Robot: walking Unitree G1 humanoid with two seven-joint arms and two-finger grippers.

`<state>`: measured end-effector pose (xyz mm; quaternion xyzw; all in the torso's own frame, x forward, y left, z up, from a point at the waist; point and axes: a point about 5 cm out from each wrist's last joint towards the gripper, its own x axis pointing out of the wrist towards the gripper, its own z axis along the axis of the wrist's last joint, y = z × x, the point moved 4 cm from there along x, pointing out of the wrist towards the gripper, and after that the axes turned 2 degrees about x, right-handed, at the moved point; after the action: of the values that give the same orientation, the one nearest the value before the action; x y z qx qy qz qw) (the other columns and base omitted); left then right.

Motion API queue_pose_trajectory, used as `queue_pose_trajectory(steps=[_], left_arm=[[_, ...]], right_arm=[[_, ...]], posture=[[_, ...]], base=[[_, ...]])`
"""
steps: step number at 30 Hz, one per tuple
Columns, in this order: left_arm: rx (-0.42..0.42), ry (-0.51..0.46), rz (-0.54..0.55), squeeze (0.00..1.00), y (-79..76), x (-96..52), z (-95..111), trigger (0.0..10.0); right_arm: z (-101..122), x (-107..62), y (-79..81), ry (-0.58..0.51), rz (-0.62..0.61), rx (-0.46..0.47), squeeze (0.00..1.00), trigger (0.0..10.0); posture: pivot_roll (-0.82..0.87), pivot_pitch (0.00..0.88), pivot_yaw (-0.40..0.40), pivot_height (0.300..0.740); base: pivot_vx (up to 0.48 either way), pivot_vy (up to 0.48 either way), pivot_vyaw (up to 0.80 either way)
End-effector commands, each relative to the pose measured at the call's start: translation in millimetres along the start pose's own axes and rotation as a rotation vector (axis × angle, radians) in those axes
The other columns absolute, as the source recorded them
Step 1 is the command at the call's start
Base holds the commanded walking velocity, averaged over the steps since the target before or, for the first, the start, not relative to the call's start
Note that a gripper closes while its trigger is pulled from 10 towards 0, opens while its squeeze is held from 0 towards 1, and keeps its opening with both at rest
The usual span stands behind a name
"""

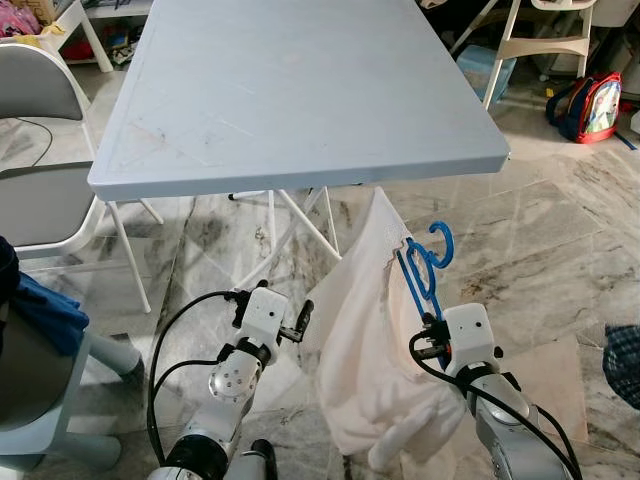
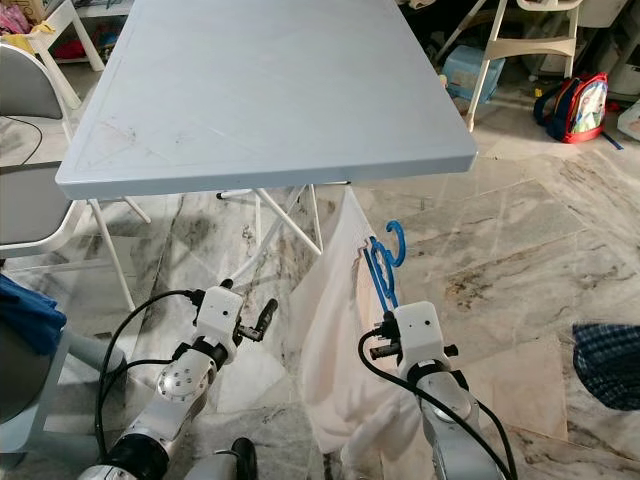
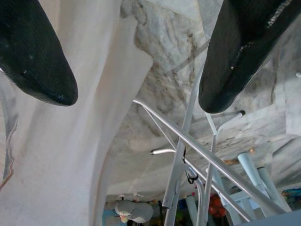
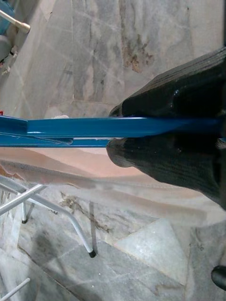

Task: Hang hanger

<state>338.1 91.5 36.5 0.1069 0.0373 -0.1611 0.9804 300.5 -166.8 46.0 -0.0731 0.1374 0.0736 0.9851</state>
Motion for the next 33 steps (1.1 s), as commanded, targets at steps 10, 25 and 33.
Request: queue_pose_trajectory(steps=[10,25,33], left_arm=[[0.010,0.031,-0.009,0.00,-1.6,-1.9,-6.5,10.0],[0.021,0.034,-0.025,0.00,-6.2,0.9,-4.7,10.0],[0.016,0.036,-0.025,0.00,-8.1,1.2,-5.1,10.0]], right_arm=[[6.1,-0.8,-2.1,-0.025,-0.019,0.006,0.00,10.0],[9.5,-1.6,-4.2,-0.040,-0.029,0.010,0.00,10.0],[9.2,-2.7,-6.1,-0.037,-0.029,0.001,0.00,10.0]], posture=[[-0.02,0.207,0.003,0.740],[-0.03,0.205,0.010,0.740],[-0.04,0.204,0.005,0.740]], base=[[0.000,0.000,0.00],[-0.067,0.000,0.00],[-0.349,0.000,0.00]])
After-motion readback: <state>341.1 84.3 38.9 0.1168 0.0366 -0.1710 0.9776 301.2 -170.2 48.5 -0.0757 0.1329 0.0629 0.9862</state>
